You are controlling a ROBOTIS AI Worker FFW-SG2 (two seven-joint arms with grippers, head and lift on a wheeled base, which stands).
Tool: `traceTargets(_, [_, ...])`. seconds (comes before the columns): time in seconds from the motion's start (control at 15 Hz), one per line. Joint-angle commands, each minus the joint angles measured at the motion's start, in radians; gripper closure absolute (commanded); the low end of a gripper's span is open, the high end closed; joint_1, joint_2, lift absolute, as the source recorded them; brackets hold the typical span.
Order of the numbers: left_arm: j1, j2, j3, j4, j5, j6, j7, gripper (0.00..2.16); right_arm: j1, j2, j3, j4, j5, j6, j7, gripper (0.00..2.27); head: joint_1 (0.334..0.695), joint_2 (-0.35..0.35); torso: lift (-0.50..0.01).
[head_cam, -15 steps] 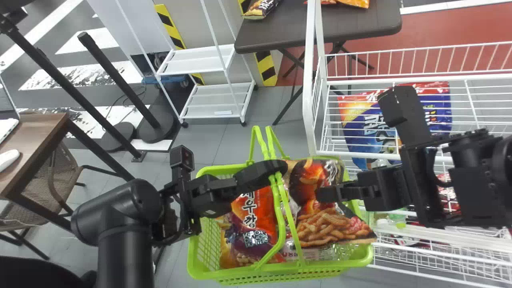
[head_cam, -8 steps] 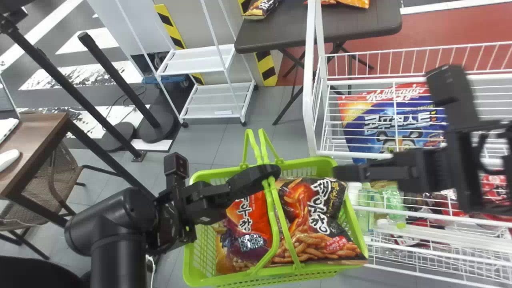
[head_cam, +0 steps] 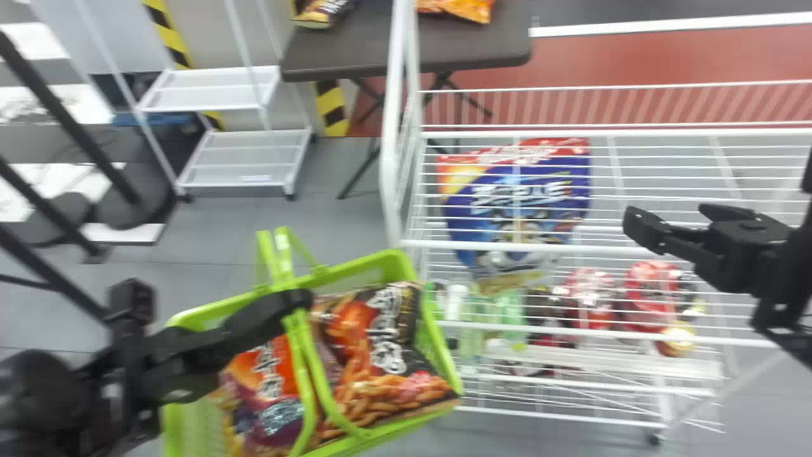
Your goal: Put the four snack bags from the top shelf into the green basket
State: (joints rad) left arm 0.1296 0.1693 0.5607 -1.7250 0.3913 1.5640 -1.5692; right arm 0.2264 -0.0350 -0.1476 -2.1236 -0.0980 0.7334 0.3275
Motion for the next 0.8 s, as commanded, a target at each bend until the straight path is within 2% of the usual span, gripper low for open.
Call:
traceTargets(0.0, [0.038,-0.001,0.001,-0.034,0.018,0.007,-0.011,2.15,0.079,0.000,-0.052,0.082,0.024,-0.283,0.008,0.03,0.695,0.016,0.000])
traceTargets(0.2, [0.091,-0.001,0.022,-0.084,0.040,0.007,-0.011,2.15,0.157,0.000,-0.076,0.168,0.017,-0.525,0.008,0.03,0.695,-0.042,0.000])
traceTargets(0.27, [0.108,-0.001,0.027,-0.100,0.051,0.007,-0.011,2.15,0.179,0.001,-0.076,0.185,0.009,-0.584,0.030,0.03,0.695,-0.061,0.000])
traceTargets(0.73, [0.202,-0.002,0.061,-0.202,0.104,0.007,-0.011,2.15,0.263,0.006,-0.073,0.197,-0.005,-0.731,0.048,0.04,0.695,-0.058,0.000])
